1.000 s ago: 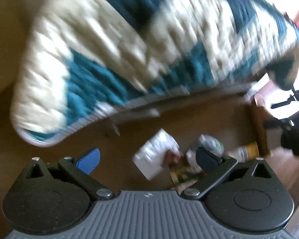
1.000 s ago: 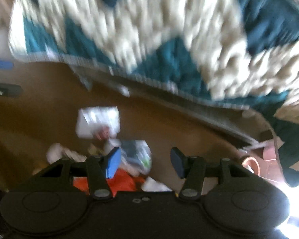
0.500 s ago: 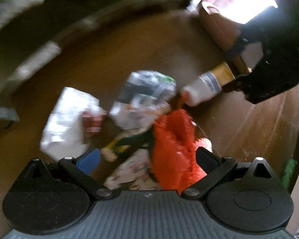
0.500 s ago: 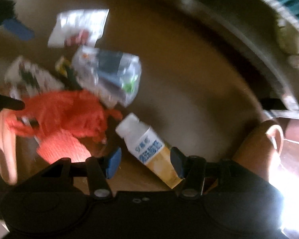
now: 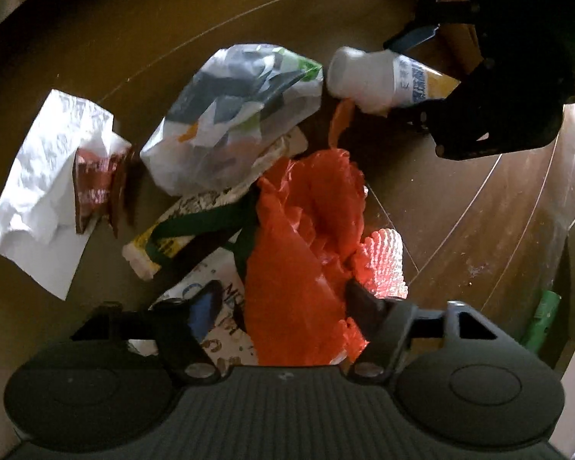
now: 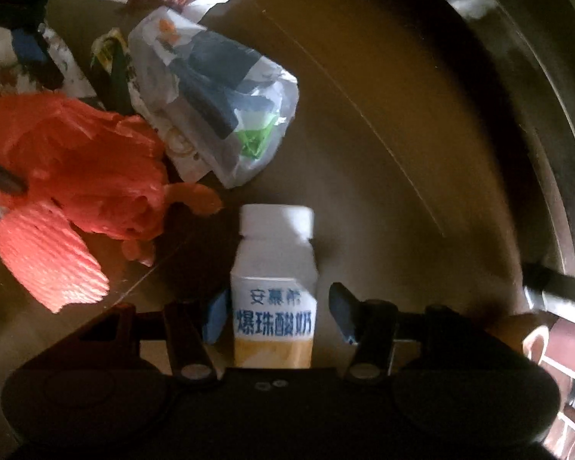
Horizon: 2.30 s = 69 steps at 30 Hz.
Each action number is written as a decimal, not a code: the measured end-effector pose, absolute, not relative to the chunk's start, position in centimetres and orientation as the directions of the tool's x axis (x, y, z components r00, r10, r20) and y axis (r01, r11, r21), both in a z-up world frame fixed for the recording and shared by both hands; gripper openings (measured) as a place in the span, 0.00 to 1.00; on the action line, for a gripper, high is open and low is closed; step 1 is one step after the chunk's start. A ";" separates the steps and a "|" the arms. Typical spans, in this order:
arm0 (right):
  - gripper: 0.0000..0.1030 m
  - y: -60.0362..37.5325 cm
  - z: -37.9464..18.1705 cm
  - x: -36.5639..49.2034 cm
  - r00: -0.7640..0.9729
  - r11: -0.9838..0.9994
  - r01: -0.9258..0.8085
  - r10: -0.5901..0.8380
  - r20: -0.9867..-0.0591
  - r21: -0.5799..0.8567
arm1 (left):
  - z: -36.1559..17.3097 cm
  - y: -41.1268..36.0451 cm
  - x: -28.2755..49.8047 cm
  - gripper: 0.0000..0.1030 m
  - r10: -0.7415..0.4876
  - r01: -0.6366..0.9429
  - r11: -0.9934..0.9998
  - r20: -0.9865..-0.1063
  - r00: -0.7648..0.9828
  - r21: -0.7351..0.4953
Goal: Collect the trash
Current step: 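Grasp the red plastic bag with the left tool while the right tool grasps the yogurt bottle, then carry the red bag and yogurt bottle up over the teal bin with both tools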
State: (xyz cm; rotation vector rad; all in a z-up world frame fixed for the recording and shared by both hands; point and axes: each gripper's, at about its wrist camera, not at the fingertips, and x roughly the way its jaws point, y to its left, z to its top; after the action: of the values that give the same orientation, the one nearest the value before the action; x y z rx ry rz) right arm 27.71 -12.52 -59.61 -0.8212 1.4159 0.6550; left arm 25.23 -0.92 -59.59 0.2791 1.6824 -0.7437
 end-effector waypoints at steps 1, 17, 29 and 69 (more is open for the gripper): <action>0.54 -12.4 -59.9 27.8 0.063 0.572 -0.814 -0.085 -0.994 -0.101 | -59.7 -0.8 25.3 0.50 -0.213 0.548 0.768 -0.940 -0.267 -0.330; 0.43 -12.6 -56.3 29.1 0.108 0.668 -0.726 -0.126 -0.986 -0.164 | -56.8 0.5 25.7 0.09 -0.318 0.497 0.758 -0.905 -0.282 -0.421; 0.43 -11.8 -42.9 29.8 0.222 0.803 -0.586 0.025 -0.975 -0.112 | -45.7 3.1 27.3 0.09 -0.339 0.546 0.762 -0.933 -0.124 -0.349; 0.43 -11.8 3.5 19.7 0.851 0.889 -0.410 0.292 -0.435 -0.205 | 2.4 5.0 22.3 0.09 -0.199 0.327 0.942 -0.659 0.726 0.076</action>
State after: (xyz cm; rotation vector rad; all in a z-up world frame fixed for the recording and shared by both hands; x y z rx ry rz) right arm 19.73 -11.80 3.54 -0.2979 0.4077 0.3752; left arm 22.25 4.97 2.39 0.1921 0.7019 -0.2916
